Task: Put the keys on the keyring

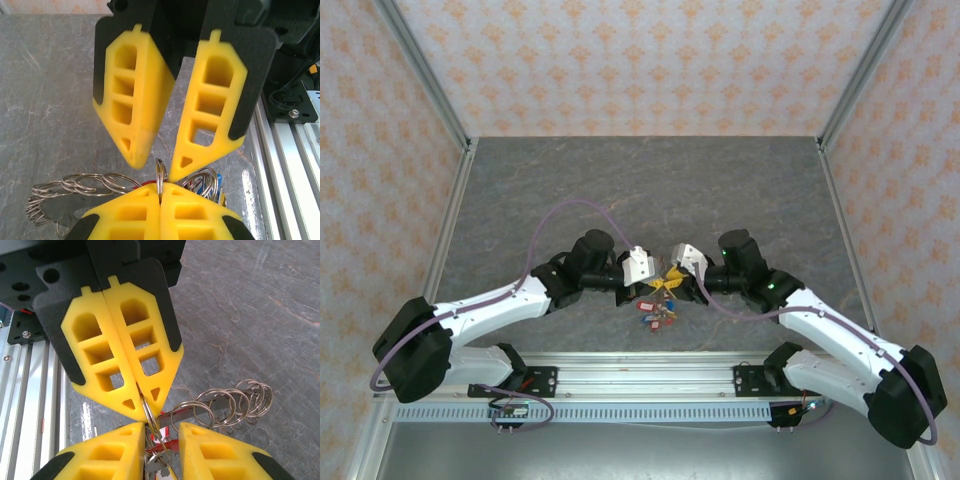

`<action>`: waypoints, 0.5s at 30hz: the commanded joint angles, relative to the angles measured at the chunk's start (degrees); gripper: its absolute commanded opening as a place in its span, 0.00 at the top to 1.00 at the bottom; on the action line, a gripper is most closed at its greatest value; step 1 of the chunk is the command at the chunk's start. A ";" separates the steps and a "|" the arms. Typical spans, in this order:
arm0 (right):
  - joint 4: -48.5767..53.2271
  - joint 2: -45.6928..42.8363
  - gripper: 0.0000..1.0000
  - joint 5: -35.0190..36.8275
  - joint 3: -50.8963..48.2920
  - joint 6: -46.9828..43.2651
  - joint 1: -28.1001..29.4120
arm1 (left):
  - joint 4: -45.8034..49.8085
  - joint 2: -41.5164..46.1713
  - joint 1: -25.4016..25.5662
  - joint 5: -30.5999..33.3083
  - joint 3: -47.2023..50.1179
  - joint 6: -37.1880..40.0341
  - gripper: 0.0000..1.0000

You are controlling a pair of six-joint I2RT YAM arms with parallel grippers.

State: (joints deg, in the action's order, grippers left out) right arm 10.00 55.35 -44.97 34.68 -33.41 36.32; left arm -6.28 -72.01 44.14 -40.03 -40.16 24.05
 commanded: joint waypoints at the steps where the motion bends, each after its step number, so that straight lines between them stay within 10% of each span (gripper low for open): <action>1: 0.04 0.37 0.77 0.47 2.01 -3.11 -0.18 | -0.66 1.41 -0.05 -1.48 -2.68 1.39 1.00; 15: 4.03 0.87 1.00 -0.62 5.17 -2.18 -0.19 | 6.38 0.97 -0.02 0.88 -4.79 5.29 0.92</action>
State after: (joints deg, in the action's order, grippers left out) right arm 12.38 56.25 -44.99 36.27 -35.27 36.32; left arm -2.42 -72.01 44.10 -39.59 -41.95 26.55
